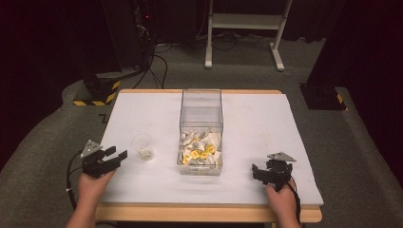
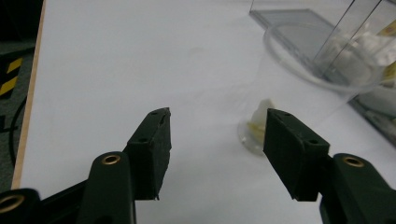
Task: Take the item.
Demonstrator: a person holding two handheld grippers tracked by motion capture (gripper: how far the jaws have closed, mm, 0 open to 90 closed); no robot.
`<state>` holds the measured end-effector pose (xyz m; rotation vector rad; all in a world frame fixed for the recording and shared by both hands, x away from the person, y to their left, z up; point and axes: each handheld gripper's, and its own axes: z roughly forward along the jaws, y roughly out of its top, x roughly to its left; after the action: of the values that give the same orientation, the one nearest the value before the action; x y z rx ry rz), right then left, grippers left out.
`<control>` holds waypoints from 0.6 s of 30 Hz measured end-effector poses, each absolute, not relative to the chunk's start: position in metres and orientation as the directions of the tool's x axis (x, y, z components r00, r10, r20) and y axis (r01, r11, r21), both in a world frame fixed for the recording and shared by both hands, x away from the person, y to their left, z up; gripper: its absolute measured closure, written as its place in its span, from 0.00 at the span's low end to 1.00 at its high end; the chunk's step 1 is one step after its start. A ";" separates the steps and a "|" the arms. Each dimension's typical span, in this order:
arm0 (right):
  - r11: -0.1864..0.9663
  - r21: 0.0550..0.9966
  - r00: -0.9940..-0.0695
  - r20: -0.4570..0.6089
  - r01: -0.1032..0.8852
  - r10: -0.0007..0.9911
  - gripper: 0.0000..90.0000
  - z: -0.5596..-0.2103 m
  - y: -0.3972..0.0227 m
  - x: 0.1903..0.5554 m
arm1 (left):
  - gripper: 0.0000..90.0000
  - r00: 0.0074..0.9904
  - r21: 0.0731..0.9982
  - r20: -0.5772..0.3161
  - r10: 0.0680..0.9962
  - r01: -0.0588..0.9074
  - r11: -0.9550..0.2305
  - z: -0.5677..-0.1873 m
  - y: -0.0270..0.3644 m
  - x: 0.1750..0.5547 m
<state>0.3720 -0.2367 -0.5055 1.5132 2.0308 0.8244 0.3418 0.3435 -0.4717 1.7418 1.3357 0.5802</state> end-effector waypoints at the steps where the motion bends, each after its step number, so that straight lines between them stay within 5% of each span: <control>1: 0.209 0.707 -0.278 -0.019 0.675 0.960 0.10 -0.505 -0.237 0.372 | 0.45 0.321 0.828 -0.124 0.939 0.555 -0.080 -0.475 0.344 0.342; 18: 0.210 0.707 -0.279 -0.019 0.675 0.960 0.10 -0.506 -0.237 0.372 | 0.26 0.328 0.740 0.017 0.944 0.631 -0.233 -0.508 0.333 0.339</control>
<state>0.3719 -0.2366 -0.5055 1.5129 2.0309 0.8243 0.3392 0.3330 -0.5079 1.9586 1.3818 0.6320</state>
